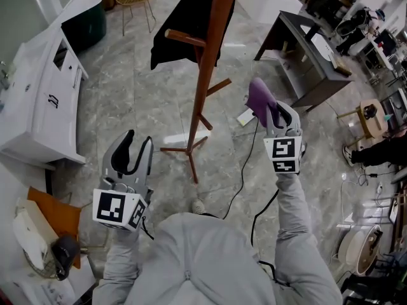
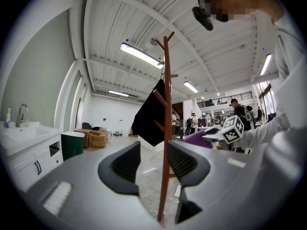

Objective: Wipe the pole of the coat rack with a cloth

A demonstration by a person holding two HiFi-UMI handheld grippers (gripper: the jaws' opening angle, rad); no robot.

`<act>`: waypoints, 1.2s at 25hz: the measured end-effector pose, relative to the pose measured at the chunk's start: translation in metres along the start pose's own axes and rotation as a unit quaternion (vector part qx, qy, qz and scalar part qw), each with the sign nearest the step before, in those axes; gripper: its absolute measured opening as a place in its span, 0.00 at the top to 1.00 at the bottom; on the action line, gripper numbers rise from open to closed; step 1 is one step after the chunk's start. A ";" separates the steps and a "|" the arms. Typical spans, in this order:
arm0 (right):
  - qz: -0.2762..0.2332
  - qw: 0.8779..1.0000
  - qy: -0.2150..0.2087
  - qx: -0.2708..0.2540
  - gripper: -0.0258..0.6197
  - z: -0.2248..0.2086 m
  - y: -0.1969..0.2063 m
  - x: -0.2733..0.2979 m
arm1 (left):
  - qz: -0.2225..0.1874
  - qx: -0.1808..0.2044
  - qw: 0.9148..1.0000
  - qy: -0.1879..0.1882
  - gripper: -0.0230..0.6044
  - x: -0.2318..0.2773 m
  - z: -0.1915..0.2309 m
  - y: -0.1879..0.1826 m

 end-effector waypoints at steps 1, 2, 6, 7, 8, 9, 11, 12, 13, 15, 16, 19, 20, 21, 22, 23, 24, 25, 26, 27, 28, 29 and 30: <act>0.002 1.000 -0.007 -0.004 0.87 0.006 0.002 -0.001 | 0.000 0.000 1.000 0.000 0.68 -0.001 0.000 0.000; 0.004 1.000 -0.015 -0.009 0.87 0.012 0.004 -0.001 | 0.000 0.000 1.000 0.000 0.68 -0.002 -0.001 0.000; 0.002 0.997 -0.051 -0.056 0.87 0.038 0.008 -0.002 | 0.000 -0.001 1.000 -0.001 0.68 -0.005 -0.002 0.001; -0.002 0.995 -0.061 -0.082 0.87 0.045 0.004 -0.004 | 0.000 -0.002 1.000 -0.001 0.68 -0.006 -0.002 0.002; -0.008 0.991 -0.071 -0.113 0.87 0.053 0.000 -0.006 | 0.000 -0.003 1.000 -0.002 0.68 -0.007 -0.002 0.002; -0.012 0.986 -0.080 -0.148 0.87 0.061 -0.005 -0.008 | 0.000 -0.003 1.000 -0.003 0.68 -0.008 -0.001 0.002; -0.017 0.969 -0.094 -0.226 0.87 0.077 -0.013 -0.010 | -0.001 -0.005 1.000 -0.005 0.68 -0.011 -0.001 0.002; -0.018 0.959 -0.100 -0.265 0.87 0.085 -0.017 -0.010 | -0.002 -0.006 1.000 -0.006 0.68 -0.012 -0.001 0.003; -0.018 0.947 -0.106 -0.302 0.87 0.093 -0.020 -0.009 | -0.003 -0.007 1.000 -0.007 0.68 -0.013 -0.001 0.003; -0.020 0.925 -0.119 -0.360 0.87 0.106 -0.025 -0.008 | -0.005 -0.009 1.000 -0.011 0.68 -0.016 0.000 0.003; -0.021 0.915 -0.125 -0.383 0.87 0.111 -0.027 -0.007 | -0.006 -0.011 1.000 -0.013 0.68 -0.018 0.000 0.003; -0.024 0.889 -0.142 -0.434 0.87 0.126 -0.034 -0.002 | -0.007 -0.015 1.000 -0.022 0.68 -0.023 0.004 0.006; -0.024 0.881 -0.149 -0.449 0.87 0.130 -0.036 0.000 | -0.007 -0.016 1.000 -0.025 0.68 -0.025 0.006 0.007; -0.025 0.871 -0.155 -0.465 0.87 0.135 -0.038 0.002 | -0.007 -0.017 0.999 -0.028 0.68 -0.027 0.007 0.008; -0.026 0.861 -0.160 -0.482 0.87 0.139 -0.040 0.005 | -0.007 -0.019 0.999 -0.031 0.68 -0.029 0.009 0.008; -0.027 0.851 -0.165 -0.499 0.87 0.144 -0.043 0.007 | -0.007 -0.020 0.999 -0.033 0.68 -0.030 0.010 0.009; -0.028 0.840 -0.168 -0.515 0.87 0.148 -0.045 0.010 | -0.006 -0.022 0.999 -0.036 0.68 -0.031 0.011 0.010; -0.029 0.830 -0.170 -0.531 0.87 0.152 -0.047 0.014 | -0.006 -0.023 0.999 -0.038 0.68 -0.032 0.012 0.010; -0.029 0.820 -0.173 -0.545 0.87 0.156 -0.049 0.017 | -0.006 -0.025 0.999 -0.041 0.68 -0.032 0.012 0.011; -0.029 0.811 -0.177 -0.557 0.87 0.159 -0.051 0.020 | -0.006 -0.026 0.999 -0.044 0.68 -0.033 0.013 0.011; -0.029 0.803 -0.181 -0.567 0.87 0.163 -0.052 0.023 | -0.005 -0.028 0.999 -0.047 0.68 -0.034 0.014 0.012; -0.028 0.796 -0.186 -0.576 0.87 0.167 -0.054 0.025 | -0.004 -0.030 0.998 -0.049 0.68 -0.035 0.015 0.013; -0.029 0.790 -0.192 -0.581 0.87 0.171 -0.055 0.027 | -0.004 -0.032 0.998 -0.051 0.68 -0.036 0.015 0.014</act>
Point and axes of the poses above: the fingertips, and each gripper's own axes: x forward along the fingers, z to its left, y out of its underside, the point moved 6 cm from there along -x, backward along the fingers, and after that the axes turned 15 degrees about z, right-handed, at the moved point
